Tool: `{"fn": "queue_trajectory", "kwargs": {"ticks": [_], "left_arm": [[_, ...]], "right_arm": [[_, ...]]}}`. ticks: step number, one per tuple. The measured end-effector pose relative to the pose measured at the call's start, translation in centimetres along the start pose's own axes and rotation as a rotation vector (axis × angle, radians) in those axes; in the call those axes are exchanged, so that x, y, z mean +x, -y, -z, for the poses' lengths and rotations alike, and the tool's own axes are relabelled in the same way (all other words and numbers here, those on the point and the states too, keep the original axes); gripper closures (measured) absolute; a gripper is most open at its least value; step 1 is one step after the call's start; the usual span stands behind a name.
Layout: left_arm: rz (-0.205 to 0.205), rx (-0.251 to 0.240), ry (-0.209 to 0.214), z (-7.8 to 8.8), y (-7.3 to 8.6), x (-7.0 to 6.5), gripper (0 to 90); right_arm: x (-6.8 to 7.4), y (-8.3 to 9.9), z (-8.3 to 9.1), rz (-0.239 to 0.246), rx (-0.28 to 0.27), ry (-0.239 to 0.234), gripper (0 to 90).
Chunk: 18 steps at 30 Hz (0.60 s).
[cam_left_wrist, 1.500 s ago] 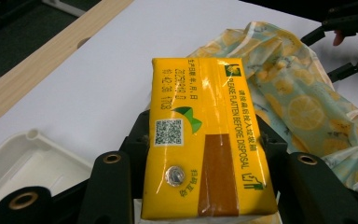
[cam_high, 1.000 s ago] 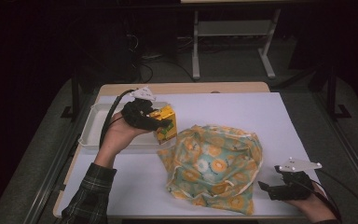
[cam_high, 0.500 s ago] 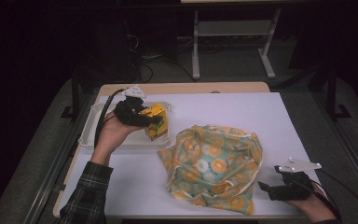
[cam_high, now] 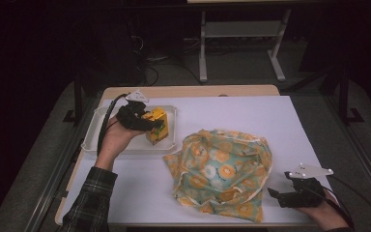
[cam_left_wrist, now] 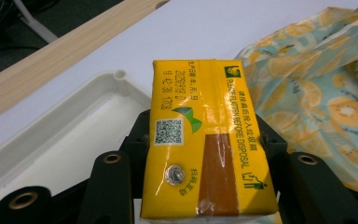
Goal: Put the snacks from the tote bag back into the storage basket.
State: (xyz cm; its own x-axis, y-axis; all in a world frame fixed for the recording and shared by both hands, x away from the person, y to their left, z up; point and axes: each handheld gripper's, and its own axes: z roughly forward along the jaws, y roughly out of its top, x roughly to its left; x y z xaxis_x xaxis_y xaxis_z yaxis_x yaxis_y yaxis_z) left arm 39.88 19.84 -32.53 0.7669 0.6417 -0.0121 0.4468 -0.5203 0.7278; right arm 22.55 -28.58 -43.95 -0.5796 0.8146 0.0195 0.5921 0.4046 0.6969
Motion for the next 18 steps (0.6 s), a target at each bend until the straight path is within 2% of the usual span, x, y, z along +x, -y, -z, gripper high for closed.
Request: {"fn": "queue_trajectory", "kwargs": {"ticks": [7, 9, 18], "left_arm": [[-0.002, 0.013, -0.015, -0.7, 0.9, 1.0, 52.4], [0.012, 0.01, -0.015, -0.9, 1.2, 1.2, 52.4], [0.025, 0.016, -0.025, -2.1, 2.5, 2.2, 52.4]], "right_arm": [[0.0, 0.0, 0.0, 0.0, 0.0, 0.0, 13.8], [0.0, 0.0, 0.0, 0.0, 0.0, -0.001, 13.8], [-0.1, 0.0, 0.0, 0.002, 0.001, 0.0, 13.8]]}}
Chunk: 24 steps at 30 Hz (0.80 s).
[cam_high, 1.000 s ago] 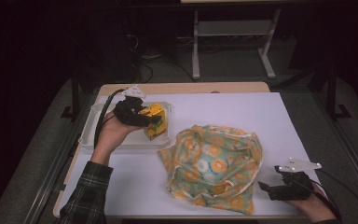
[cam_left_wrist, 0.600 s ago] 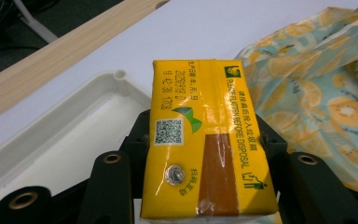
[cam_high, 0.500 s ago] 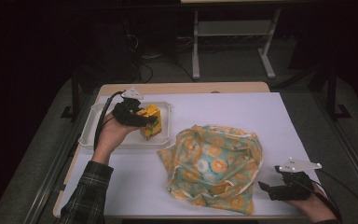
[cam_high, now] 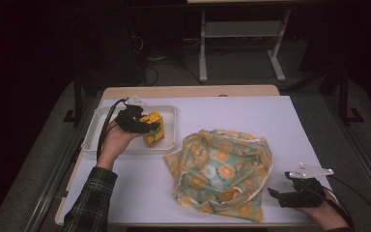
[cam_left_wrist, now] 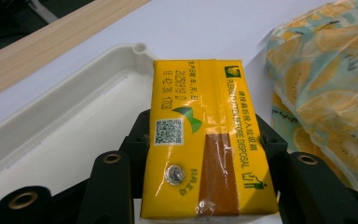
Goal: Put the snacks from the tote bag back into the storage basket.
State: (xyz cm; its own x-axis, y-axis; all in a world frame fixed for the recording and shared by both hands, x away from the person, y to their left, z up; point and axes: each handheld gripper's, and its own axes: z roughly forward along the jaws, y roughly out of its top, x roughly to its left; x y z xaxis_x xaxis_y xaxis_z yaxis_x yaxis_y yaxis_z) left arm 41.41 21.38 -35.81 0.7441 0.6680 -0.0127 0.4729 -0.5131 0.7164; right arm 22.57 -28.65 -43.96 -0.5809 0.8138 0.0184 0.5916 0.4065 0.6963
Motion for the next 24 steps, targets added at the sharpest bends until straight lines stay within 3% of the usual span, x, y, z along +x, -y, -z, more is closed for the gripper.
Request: {"fn": "queue_trajectory", "kwargs": {"ticks": [1, 12, 24], "left_arm": [[0.017, 0.003, 0.002, -0.1, 0.1, 0.0, 52.4], [0.017, 0.002, 0.007, -1.1, 1.2, 0.4, 52.3], [-0.019, 0.0, 0.041, -1.1, 1.8, 0.5, 52.0]], "right_arm": [[0.0, 0.0, 0.0, -0.002, 0.001, 0.0, 13.8], [0.0, 0.0, 0.0, -0.001, 0.0, -0.001, 13.8], [0.0, 0.0, 0.0, -0.001, -0.002, -0.001, 13.8]]}}
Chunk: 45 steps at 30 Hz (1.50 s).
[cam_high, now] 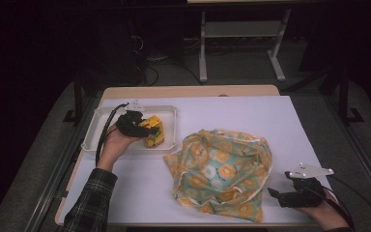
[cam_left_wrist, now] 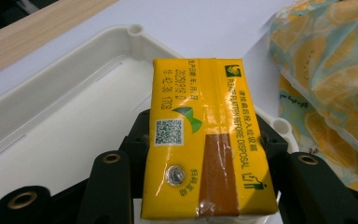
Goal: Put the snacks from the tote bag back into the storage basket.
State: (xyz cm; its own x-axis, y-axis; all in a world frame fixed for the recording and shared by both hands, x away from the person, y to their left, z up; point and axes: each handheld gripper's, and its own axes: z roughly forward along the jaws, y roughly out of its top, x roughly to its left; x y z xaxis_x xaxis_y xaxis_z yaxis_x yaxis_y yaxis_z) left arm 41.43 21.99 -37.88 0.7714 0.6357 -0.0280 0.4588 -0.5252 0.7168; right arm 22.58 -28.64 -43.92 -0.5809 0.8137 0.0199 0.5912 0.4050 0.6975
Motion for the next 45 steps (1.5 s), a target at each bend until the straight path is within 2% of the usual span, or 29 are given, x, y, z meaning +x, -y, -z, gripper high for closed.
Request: {"fn": "queue_trajectory", "kwargs": {"ticks": [1, 4, 13, 16, 17, 19, 25, 28, 31, 35, 38, 41, 45], "left_arm": [[-0.014, 0.002, 0.003, 0.0, 0.0, 0.1, 52.0], [-0.005, 0.007, 0.014, 0.1, 0.1, -0.1, 51.8], [-0.016, 0.013, 0.034, 0.2, 0.3, -0.1, 50.9], [-0.001, -0.018, 0.053, 0.5, 0.2, 0.0, 49.8], [0.016, -0.038, 0.057, 0.7, 0.1, -0.1, 48.4], [0.008, -0.04, 0.055, 1.1, -0.1, -0.1, 46.9], [0.046, -0.072, 0.064, 1.9, -0.4, 0.0, 46.5], [0.035, -0.058, 0.06, 2.2, -0.8, 0.2, 46.5], [0.04, -0.072, 0.058, 2.8, -1.4, 0.3, 46.7], [0.049, -0.085, 0.055, 3.3, -2.2, 0.6, 53.7], [0.07, -0.089, 0.048, 3.2, -2.5, 1.1, 66.2], [0.082, -0.067, 0.047, 2.8, -2.7, 1.6, 78.5], [0.095, -0.069, 0.037, 2.4, -2.9, 2.1, 89.5]], "right_arm": [[0.0, 0.0, 0.0, 0.0, 0.0, 0.0, 13.8], [0.0, 0.0, 0.0, -0.001, 0.001, 0.0, 13.8], [0.0, 0.0, 0.0, 0.0, 0.001, 0.0, 13.8], [0.0, -0.1, 0.0, -0.001, 0.002, -0.001, 13.8], [0.0, -0.1, 0.0, -0.002, 0.003, -0.002, 13.8], [0.0, -0.1, 0.0, -0.002, 0.005, -0.003, 13.8], [0.1, -0.1, -0.1, 0.0, 0.006, -0.003, 13.8], [0.1, -0.1, -0.2, -0.001, 0.009, -0.005, 13.8], [0.1, -0.1, -0.2, -0.002, 0.01, -0.005, 13.8], [0.1, -0.1, -0.3, -0.003, 0.011, -0.006, 13.8], [0.1, -0.1, -0.3, -0.003, 0.012, -0.006, 13.8], [0.1, -0.1, -0.3, -0.002, 0.012, -0.007, 13.8], [0.1, -0.1, -0.3, -0.002, 0.014, -0.008, 13.8]]}}
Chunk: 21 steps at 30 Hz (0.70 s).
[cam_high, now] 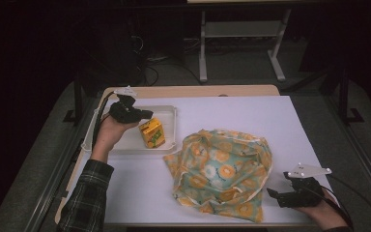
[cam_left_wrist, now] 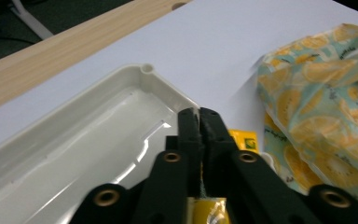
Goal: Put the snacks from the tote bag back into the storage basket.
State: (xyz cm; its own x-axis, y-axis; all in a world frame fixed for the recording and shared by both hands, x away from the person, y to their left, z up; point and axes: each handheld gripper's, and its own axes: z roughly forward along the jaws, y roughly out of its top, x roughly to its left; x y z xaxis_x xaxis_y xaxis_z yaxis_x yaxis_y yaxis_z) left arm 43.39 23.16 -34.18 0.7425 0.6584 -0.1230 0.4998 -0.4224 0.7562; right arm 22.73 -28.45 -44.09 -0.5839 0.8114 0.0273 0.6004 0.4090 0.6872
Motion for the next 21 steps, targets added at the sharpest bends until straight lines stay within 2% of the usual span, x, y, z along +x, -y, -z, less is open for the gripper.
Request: {"fn": "queue_trajectory", "kwargs": {"ticks": [5, 8, 13, 15, 21], "left_arm": [[0.007, 0.017, -0.021, -0.7, -0.3, 0.5, 89.7], [0.014, 0.036, -0.018, -1.4, -0.1, 0.7, 89.7], [-0.004, 0.072, 0.004, -2.1, 0.0, 0.6, 89.7], [0.009, 0.067, 0.009, -2.4, 0.0, 0.4, 89.8], [0.004, 0.078, 0.041, -2.4, 0.0, 0.2, 89.8]], "right_arm": [[0.0, 0.1, 0.0, -0.002, 0.001, -0.003, 13.8], [0.0, 0.1, 0.0, -0.002, 0.001, -0.004, 13.8], [-0.1, 0.1, 0.0, -0.003, 0.002, -0.004, 13.8], [0.0, 0.1, 0.0, -0.004, 0.001, -0.004, 13.8], [0.0, 0.1, 0.1, -0.005, 0.001, -0.003, 13.8]]}}
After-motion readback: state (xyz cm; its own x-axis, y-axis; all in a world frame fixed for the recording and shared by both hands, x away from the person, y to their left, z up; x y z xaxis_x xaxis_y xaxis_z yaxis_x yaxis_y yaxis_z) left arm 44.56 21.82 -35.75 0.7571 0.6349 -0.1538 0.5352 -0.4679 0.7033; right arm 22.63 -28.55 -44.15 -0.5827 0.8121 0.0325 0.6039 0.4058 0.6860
